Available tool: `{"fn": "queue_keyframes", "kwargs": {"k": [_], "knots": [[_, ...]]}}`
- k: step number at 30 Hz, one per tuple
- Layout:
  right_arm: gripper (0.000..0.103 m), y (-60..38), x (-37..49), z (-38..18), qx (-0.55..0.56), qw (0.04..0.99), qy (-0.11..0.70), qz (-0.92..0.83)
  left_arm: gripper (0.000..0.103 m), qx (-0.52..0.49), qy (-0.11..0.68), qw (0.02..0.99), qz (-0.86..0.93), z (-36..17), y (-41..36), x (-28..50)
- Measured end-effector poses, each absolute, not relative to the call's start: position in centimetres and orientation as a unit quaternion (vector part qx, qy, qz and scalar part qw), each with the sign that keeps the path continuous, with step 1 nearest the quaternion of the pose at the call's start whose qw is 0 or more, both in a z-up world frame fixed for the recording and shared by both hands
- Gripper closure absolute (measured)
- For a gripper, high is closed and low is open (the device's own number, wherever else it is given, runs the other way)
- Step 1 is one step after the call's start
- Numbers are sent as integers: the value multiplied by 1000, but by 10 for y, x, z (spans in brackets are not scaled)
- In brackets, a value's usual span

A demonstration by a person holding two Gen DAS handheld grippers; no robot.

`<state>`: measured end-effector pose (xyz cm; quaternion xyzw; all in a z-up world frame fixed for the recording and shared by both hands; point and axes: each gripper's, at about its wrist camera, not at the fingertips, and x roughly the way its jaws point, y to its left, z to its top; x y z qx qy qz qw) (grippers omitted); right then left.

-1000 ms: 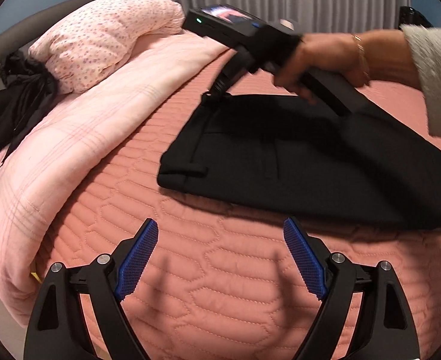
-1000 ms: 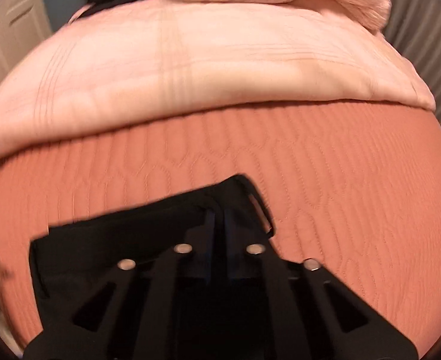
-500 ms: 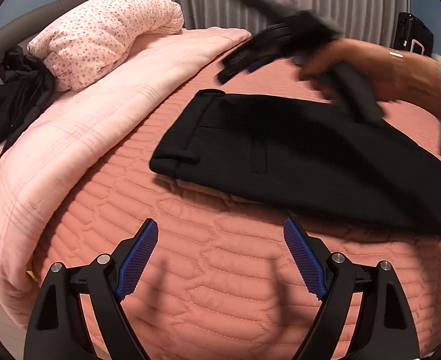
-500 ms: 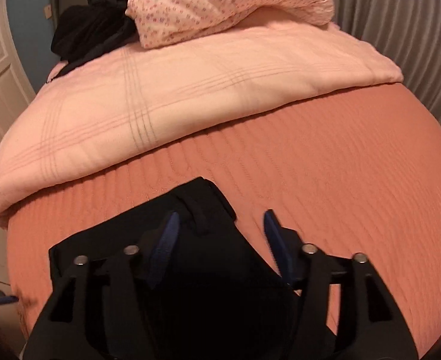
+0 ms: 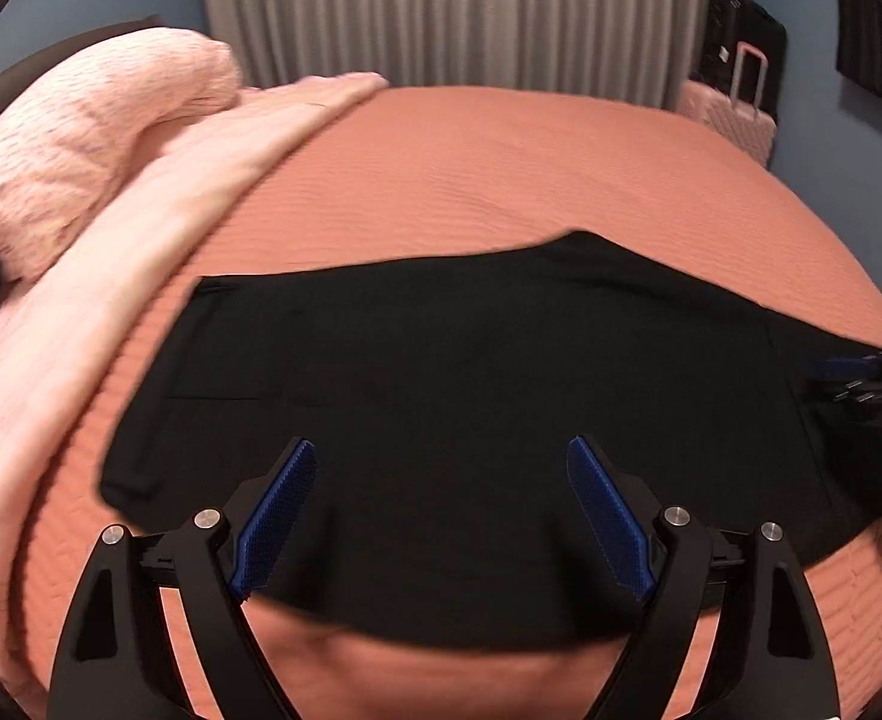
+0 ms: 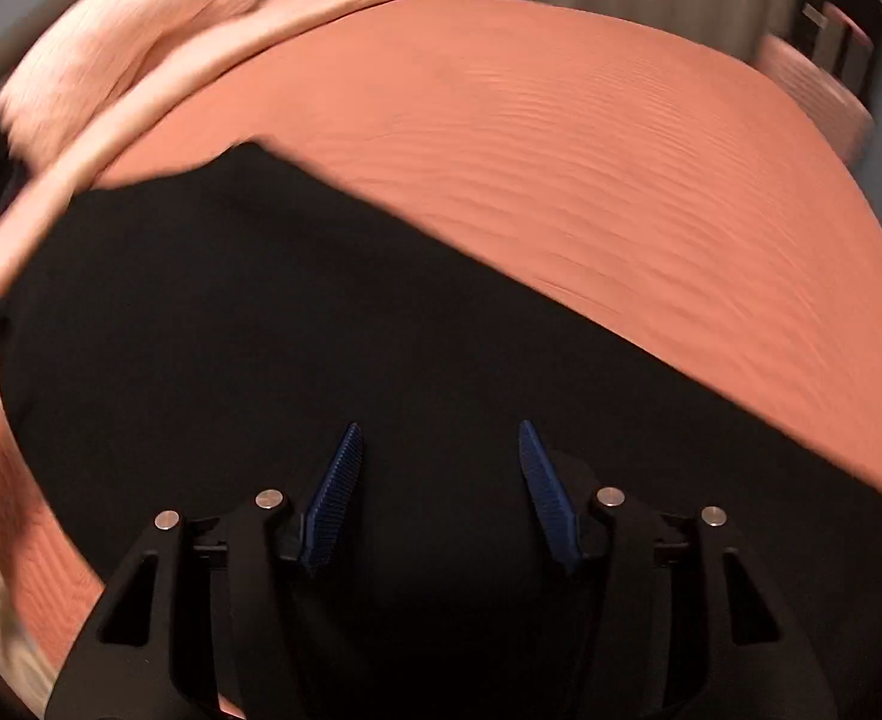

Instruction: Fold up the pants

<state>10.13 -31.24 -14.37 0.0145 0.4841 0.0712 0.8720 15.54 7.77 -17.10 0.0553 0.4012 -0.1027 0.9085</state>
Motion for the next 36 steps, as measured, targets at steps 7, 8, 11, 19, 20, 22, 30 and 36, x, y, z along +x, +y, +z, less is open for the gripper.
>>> {"fn": "queue_keyframes", "kwargs": {"k": [7,8,11,19,20,22,30,36], "knots": [[50,-492,27,-144,50,867,489,-84,15,122,435,889,-78,-212,39,178],[50,-520,9,-136,85,875,468,-90,15,121,440,887,-68,-209,40,181],[51,-572,-27,-157,49,853,506,-116,16,139,442,886,-28,-195,34,181],[48,-676,-143,-129,225,846,426,-228,16,114,405,905,-68,-130,-40,133],[48,-677,-153,-130,255,847,413,-217,16,117,400,906,-79,-125,-59,122],[48,-675,-167,-134,310,846,385,-201,16,117,390,907,-102,-118,-90,103],[42,-668,-158,-171,429,827,312,-184,16,162,366,902,-163,-105,-176,30],[40,-696,-141,-178,479,824,250,-170,16,198,368,894,-163,-106,-187,8]]}}
